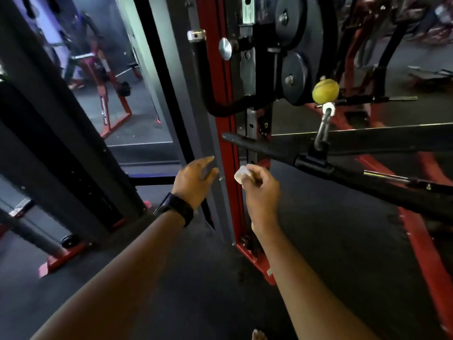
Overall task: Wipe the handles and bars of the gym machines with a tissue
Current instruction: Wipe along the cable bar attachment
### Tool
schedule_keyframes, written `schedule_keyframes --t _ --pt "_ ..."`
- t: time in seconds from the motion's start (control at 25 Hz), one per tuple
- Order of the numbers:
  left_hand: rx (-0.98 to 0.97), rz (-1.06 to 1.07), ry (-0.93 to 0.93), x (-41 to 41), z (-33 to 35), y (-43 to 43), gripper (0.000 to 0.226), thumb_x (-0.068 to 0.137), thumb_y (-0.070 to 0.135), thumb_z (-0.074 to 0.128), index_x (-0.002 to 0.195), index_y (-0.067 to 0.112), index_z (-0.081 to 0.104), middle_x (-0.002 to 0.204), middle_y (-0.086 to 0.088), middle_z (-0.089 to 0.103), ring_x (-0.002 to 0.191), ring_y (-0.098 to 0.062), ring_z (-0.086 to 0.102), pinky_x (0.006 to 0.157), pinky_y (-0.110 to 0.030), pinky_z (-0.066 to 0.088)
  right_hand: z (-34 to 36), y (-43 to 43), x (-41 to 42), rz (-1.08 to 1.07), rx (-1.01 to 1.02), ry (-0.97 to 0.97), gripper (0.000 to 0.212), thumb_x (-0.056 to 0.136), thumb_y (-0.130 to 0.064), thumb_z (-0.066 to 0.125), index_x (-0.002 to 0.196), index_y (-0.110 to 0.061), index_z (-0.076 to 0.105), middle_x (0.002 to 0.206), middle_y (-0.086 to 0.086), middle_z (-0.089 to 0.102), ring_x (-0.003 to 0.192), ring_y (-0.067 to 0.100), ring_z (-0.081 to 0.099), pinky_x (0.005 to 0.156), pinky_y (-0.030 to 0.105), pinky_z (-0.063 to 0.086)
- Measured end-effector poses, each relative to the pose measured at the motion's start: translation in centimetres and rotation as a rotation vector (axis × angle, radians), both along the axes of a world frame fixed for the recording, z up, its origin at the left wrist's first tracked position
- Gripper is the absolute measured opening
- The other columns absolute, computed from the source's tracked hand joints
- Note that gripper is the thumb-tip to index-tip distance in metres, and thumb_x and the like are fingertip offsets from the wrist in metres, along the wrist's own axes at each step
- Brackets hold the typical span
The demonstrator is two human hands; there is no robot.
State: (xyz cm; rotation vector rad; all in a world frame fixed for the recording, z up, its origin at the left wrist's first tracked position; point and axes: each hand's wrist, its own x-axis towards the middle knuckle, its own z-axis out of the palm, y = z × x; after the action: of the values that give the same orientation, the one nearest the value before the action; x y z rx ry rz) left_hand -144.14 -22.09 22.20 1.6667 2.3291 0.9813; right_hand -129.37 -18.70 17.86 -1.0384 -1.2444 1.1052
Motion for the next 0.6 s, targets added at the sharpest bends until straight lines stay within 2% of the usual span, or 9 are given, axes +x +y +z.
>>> schedule_keyframes --t 0.16,0.24,0.36,0.4,0.48,0.52,0.6 --pt "-0.040 -0.094 -0.062 -4.2 -1.2 8.8 0.050 0.098 0.034 0.059 0.145 0.027 0.045 0.138 -0.006 0.057 0.127 -0.022 0.053 0.107 -0.040 0.044 -1.4 4.6 -4.9 -0.120 0.007 -0.067 0.023 0.090 -0.019 0.069 0.111 -0.029 0.068 0.106 -0.013 0.068 0.102 -0.001 0.064 0.089 0.030 0.057" --pt "-0.031 -0.166 -0.102 -6.3 -2.1 12.1 0.054 0.096 0.030 0.061 0.147 0.027 0.043 0.146 -0.004 0.050 0.133 -0.019 0.047 0.111 -0.041 0.041 -1.6 6.0 -6.4 -0.175 0.055 -0.099 0.020 0.091 -0.019 0.068 0.110 -0.024 0.069 0.103 -0.015 0.068 0.100 -0.002 0.065 0.087 0.025 0.056" --pt "-0.023 -0.364 -0.045 -9.2 -3.3 15.9 0.060 0.095 0.027 0.064 0.149 0.028 0.039 0.155 0.003 0.037 0.140 -0.014 0.038 0.115 -0.034 0.036 -1.8 7.6 -7.9 -0.286 0.129 -0.125 0.017 0.092 -0.014 0.067 0.109 -0.018 0.070 0.104 -0.014 0.070 0.100 -0.002 0.066 0.086 0.020 0.056" --pt "-0.020 -0.441 -0.057 -10.0 -3.6 16.8 0.060 0.095 0.026 0.065 0.149 0.029 0.039 0.155 0.004 0.037 0.138 -0.014 0.041 0.113 -0.026 0.037 -2.0 8.0 -8.6 -0.341 0.143 -0.136 0.017 0.092 -0.013 0.067 0.109 -0.017 0.071 0.105 -0.011 0.071 0.100 -0.001 0.067 0.087 0.021 0.056" --pt "0.018 -0.540 -0.106 -11.0 -3.9 17.9 0.058 0.094 0.022 0.067 0.147 0.028 0.043 0.146 0.002 0.049 0.126 -0.014 0.053 0.099 -0.006 0.039 -2.4 8.1 -10.2 -0.435 0.161 -0.134 0.016 0.092 -0.016 0.067 0.108 -0.016 0.070 0.106 -0.008 0.072 0.100 0.001 0.067 0.085 0.021 0.056" --pt "0.046 -0.571 -0.140 -11.2 -4.1 18.3 0.056 0.092 0.021 0.069 0.144 0.025 0.047 0.139 0.001 0.056 0.119 -0.013 0.058 0.093 -0.004 0.042 -2.6 7.9 -10.9 -0.477 0.170 -0.132 0.016 0.092 -0.016 0.066 0.108 -0.016 0.070 0.105 -0.007 0.071 0.099 0.002 0.067 0.084 0.021 0.056" --pt "0.086 -0.652 -0.241 -11.8 -4.6 18.7 0.050 0.089 0.017 0.073 0.136 0.022 0.055 0.128 0.003 0.062 0.114 -0.010 0.061 0.094 -0.017 0.050 -2.8 7.0 -12.3 -0.588 0.188 -0.131 0.017 0.092 -0.009 0.067 0.109 -0.011 0.070 0.105 -0.002 0.071 0.098 0.003 0.067 0.082 0.020 0.056"
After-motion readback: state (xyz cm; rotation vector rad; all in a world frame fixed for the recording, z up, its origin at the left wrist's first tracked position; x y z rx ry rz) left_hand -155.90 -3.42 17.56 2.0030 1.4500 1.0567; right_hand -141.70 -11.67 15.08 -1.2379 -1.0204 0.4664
